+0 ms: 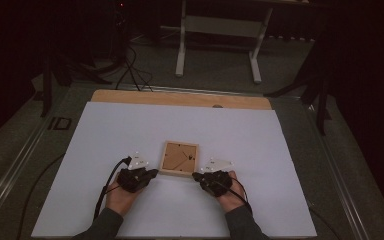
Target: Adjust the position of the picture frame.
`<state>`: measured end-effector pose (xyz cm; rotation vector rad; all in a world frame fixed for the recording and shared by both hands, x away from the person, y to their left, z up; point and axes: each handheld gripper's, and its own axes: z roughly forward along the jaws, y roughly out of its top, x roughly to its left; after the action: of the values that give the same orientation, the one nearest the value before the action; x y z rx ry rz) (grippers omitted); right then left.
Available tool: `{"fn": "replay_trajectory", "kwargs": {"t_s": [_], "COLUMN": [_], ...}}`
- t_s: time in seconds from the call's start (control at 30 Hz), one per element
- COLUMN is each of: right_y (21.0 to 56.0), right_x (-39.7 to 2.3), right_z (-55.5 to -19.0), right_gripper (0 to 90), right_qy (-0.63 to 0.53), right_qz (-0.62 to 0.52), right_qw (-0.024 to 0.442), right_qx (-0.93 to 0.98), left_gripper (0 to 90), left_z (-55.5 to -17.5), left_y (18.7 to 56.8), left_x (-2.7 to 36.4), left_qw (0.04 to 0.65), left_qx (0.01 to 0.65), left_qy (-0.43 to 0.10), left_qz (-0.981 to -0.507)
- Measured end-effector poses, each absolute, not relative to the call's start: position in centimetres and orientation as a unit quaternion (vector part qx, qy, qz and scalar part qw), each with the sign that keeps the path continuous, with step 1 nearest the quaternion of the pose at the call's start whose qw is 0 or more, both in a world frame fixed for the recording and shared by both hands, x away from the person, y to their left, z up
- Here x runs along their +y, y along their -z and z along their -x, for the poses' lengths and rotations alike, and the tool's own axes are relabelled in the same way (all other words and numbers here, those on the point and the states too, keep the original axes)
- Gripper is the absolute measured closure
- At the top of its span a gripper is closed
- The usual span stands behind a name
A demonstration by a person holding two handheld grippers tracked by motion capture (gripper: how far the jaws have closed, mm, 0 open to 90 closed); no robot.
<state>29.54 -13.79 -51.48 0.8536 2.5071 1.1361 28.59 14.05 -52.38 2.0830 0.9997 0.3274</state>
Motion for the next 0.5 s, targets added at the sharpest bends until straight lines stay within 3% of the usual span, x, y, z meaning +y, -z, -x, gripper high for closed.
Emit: {"fn": "replay_trajectory", "kwargs": {"t_s": [0.5], "right_y": [52.18], "right_x": [-13.72], "right_z": [-29.64], "right_gripper": [89.7], "right_qy": [-0.370], "right_qz": [-0.295], "right_qw": [0.132], "right_qx": [0.871], "left_gripper": [89.6], "left_z": [-29.21], "left_y": [53.25], "left_x": [13.28], "left_qw": [0.377], "left_qx": [0.381], "left_qy": [-0.120], "left_qz": [-0.836]}}
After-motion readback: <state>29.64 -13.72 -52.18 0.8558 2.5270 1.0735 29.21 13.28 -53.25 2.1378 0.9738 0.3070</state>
